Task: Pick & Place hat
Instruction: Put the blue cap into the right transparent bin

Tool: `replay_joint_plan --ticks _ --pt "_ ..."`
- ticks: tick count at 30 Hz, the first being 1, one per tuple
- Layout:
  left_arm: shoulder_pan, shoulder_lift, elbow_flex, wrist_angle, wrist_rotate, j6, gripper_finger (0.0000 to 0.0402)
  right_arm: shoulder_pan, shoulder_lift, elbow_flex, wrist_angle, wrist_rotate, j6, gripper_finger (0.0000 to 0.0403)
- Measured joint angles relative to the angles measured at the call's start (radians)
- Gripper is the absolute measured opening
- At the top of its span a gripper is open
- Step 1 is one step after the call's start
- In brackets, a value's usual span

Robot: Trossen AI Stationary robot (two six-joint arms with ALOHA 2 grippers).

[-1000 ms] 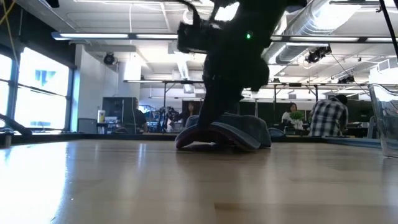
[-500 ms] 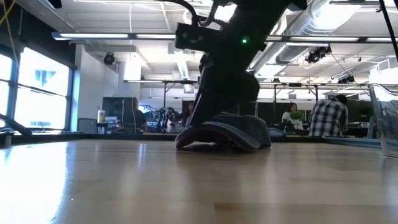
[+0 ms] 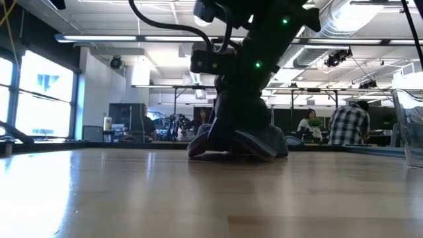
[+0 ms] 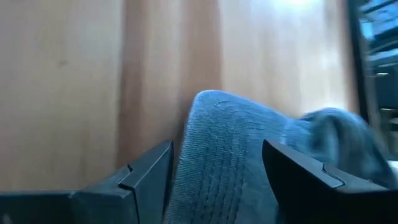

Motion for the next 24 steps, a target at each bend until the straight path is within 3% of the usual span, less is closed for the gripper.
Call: replay_joint_plan --ticks 5,16,21,24 --pt "0.000 0.000 0.000 -0.002 0.000 0.001 0.0000 0.002 -0.003 0.004 -0.008 0.060 0.001 0.0228" --pt "0.000 0.000 0.000 -0.001 -0.003 0.001 0.0000 -0.014 -0.089 0.006 -0.093 0.048 0.100 0.0197" --pt "0.000 0.000 0.000 -0.001 -0.016 0.001 0.0000 -0.041 -0.091 0.005 -0.118 -0.019 0.131 0.0193" --pt "0.000 0.000 0.000 0.000 -0.018 -0.001 0.0000 -0.047 -0.091 0.005 -0.131 0.004 0.163 0.0190"
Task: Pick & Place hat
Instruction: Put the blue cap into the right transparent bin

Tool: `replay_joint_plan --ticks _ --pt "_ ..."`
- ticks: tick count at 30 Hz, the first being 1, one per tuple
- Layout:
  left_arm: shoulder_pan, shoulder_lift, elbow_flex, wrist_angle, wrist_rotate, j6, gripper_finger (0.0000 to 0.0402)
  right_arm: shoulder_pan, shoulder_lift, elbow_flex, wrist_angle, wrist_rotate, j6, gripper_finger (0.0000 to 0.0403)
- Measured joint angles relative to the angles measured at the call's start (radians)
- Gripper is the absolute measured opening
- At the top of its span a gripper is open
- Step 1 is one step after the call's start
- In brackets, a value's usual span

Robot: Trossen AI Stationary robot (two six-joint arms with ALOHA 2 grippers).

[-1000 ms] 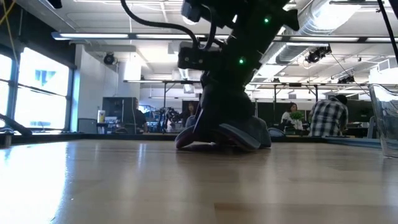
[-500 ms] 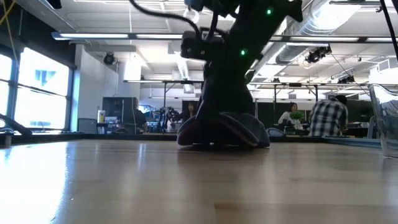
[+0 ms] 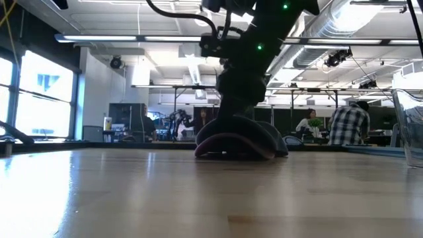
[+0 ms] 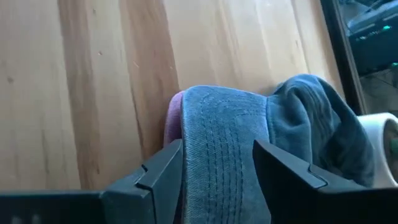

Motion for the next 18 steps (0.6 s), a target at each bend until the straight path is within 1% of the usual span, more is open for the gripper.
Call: replay_joint_plan --ticks 2,4,6,9,10,11,15,18 --pt "0.000 0.000 0.000 0.000 0.000 0.000 0.0000 0.000 0.000 -0.001 -0.011 0.027 0.003 0.0177" --pt "0.000 0.000 0.000 0.000 0.002 -0.001 0.0000 -0.001 0.000 -0.002 -0.016 0.048 -0.002 0.0150" --pt "0.000 0.000 0.000 0.001 0.002 -0.001 0.0000 -0.001 0.000 -0.002 -0.017 0.054 -0.002 0.0110" --pt "0.000 0.000 0.000 0.005 0.003 -0.001 0.0000 0.000 -0.001 -0.002 -0.020 0.051 -0.002 0.0034" --pt "0.000 0.000 0.000 0.007 0.003 -0.001 0.0000 -0.001 -0.001 -0.002 -0.025 0.047 -0.004 0.0019" --pt "0.000 0.000 0.000 0.008 0.003 -0.001 0.0000 -0.001 -0.002 -0.002 -0.029 0.046 -0.005 0.0013" --pt "0.000 0.000 0.000 0.008 0.004 -0.001 0.0000 0.019 -0.009 0.012 -0.089 0.105 0.040 0.0024" --pt "0.000 0.000 0.000 0.010 0.004 -0.007 0.0000 0.036 -0.040 0.038 -0.131 0.118 0.044 0.0007"
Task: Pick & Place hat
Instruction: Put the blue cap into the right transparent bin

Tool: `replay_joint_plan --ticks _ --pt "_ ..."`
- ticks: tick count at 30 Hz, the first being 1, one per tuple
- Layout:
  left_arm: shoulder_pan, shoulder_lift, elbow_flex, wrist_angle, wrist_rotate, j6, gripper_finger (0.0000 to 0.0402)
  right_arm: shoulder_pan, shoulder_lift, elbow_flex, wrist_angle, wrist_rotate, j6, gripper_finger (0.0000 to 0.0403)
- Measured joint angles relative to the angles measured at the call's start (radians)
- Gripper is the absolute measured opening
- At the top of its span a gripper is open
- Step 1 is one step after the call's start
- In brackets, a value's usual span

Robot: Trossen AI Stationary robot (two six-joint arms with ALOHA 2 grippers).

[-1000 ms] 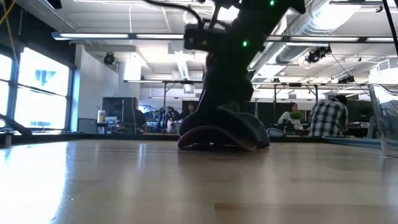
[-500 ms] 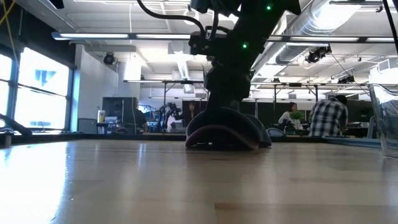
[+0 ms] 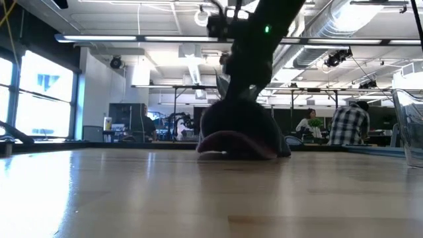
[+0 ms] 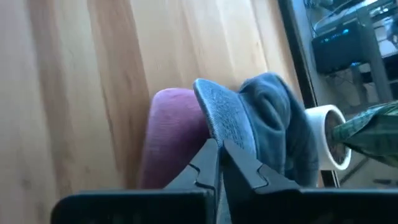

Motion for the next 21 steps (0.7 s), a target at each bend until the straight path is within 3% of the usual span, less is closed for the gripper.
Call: replay_joint_plan --ticks 7,16,21 --pt "0.000 0.000 0.000 0.004 0.002 -0.002 0.0000 0.021 -0.106 0.005 -0.032 0.012 -0.001 0.0004" --pt "0.000 0.000 0.000 0.004 0.002 -0.002 0.0000 0.015 -0.284 0.005 -0.051 0.181 -0.110 0.0001" --pt "0.000 0.000 0.000 0.004 -0.004 -0.004 0.0000 -0.003 -0.388 0.005 -0.030 0.189 -0.163 0.0001"
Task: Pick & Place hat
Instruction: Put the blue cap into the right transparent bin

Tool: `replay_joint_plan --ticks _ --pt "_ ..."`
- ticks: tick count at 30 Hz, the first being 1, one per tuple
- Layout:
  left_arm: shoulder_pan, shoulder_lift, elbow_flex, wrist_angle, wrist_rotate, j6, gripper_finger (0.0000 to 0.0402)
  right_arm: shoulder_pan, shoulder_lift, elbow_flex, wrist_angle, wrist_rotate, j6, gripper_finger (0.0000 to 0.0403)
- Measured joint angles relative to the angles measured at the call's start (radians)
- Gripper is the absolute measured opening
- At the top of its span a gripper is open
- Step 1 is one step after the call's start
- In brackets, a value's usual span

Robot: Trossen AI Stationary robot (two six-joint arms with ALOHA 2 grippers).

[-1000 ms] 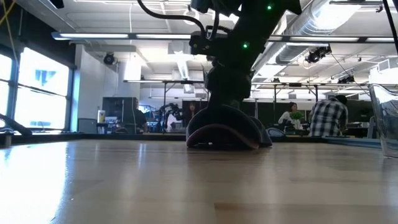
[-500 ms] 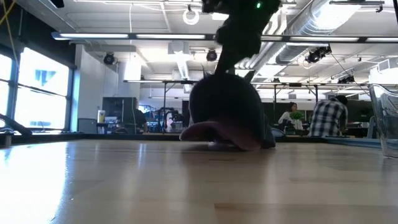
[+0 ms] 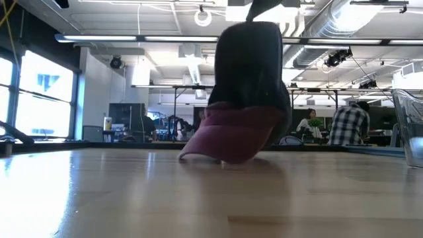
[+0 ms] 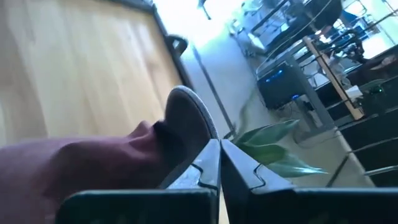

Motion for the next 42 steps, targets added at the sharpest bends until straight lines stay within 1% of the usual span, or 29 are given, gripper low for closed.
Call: replay_joint_plan --ticks 2,6,8,9,10,12,14,17,19,21,24,26,28,29,30,31,32,34,36,37,40,42 --pt "0.000 0.000 0.000 0.002 -0.001 -0.002 0.0000 -0.002 -0.045 0.000 0.008 0.006 0.000 0.0001" --pt "0.000 0.000 0.000 0.006 -0.002 -0.004 0.0000 -0.014 -0.112 0.001 -0.016 0.070 -0.001 0.0001" --pt "0.000 0.000 0.000 0.012 -0.004 -0.004 0.0000 -0.023 -0.122 0.001 -0.039 0.083 -0.016 0.0001" --pt "0.000 0.000 0.000 0.016 -0.005 -0.004 0.0000 -0.027 -0.123 0.001 -0.041 0.073 -0.024 0.0001" --pt "0.000 0.000 0.000 0.017 -0.005 -0.004 0.0000 -0.029 -0.121 0.001 -0.042 0.039 -0.027 0.0001" --pt "0.000 0.000 0.000 0.021 -0.005 -0.004 0.0000 -0.037 -0.102 0.001 -0.048 -0.064 -0.016 0.0001" --pt "0.000 0.000 0.000 0.024 -0.005 -0.011 0.0000 -0.044 -0.078 0.001 -0.066 -0.199 0.043 0.0001" --pt "0.000 0.000 0.000 0.026 -0.005 -0.026 0.0000 -0.071 -0.053 0.000 -0.085 -0.418 0.185 0.0003" --pt "0.000 0.000 0.000 0.031 -0.005 -0.027 0.0000 -0.087 -0.043 0.000 -0.068 -0.565 0.234 0.0019" --pt "0.000 0.000 0.000 0.036 -0.005 -0.026 0.0000 -0.089 -0.023 0.000 -0.031 -0.677 0.243 0.0051" --pt "0.000 0.000 0.000 0.038 -0.006 -0.025 0.0000 -0.069 0.039 0.001 0.032 -0.820 0.195 0.0118" --pt "0.000 0.000 0.000 0.038 -0.006 -0.024 0.0000 -0.050 0.095 0.001 0.085 -0.892 0.187 0.0168" --pt "0.000 0.000 0.000 0.037 -0.006 -0.023 0.0000 -0.028 0.157 0.001 0.141 -0.939 0.183 0.0216" --pt "0.000 0.000 0.000 0.037 -0.006 -0.023 0.0000 -0.013 0.191 0.001 0.172 -0.938 0.182 0.0238" --pt "0.000 0.000 0.000 0.036 -0.006 -0.023 0.0000 0.002 0.223 0.000 0.205 -0.911 0.180 0.0255" --pt "0.000 0.000 0.000 0.036 -0.006 -0.023 0.0000 0.018 0.254 0.000 0.235 -0.858 0.180 0.0268" --pt "0.000 0.000 0.000 0.036 -0.006 -0.023 0.0000 0.035 0.280 0.000 0.261 -0.783 0.180 0.0276" --pt "0.000 0.000 0.000 0.034 -0.005 -0.017 0.0000 0.066 0.325 0.000 0.295 -0.627 0.158 0.0282" --pt "0.000 0.000 0.000 0.034 -0.004 -0.004 0.0000 0.086 0.363 0.000 0.285 -0.473 0.157 0.0282" --pt "0.000 0.000 0.000 0.034 0.000 0.005 0.0000 0.091 0.381 0.000 0.272 -0.426 0.171 0.0281" --pt "0.000 0.000 0.000 0.033 0.003 0.030 0.0000 0.092 0.422 0.000 0.245 -0.349 0.225 0.0280" --pt "0.000 0.000 0.000 0.035 0.010 0.049 0.0000 0.091 0.441 0.000 0.229 -0.287 0.233 0.0280"
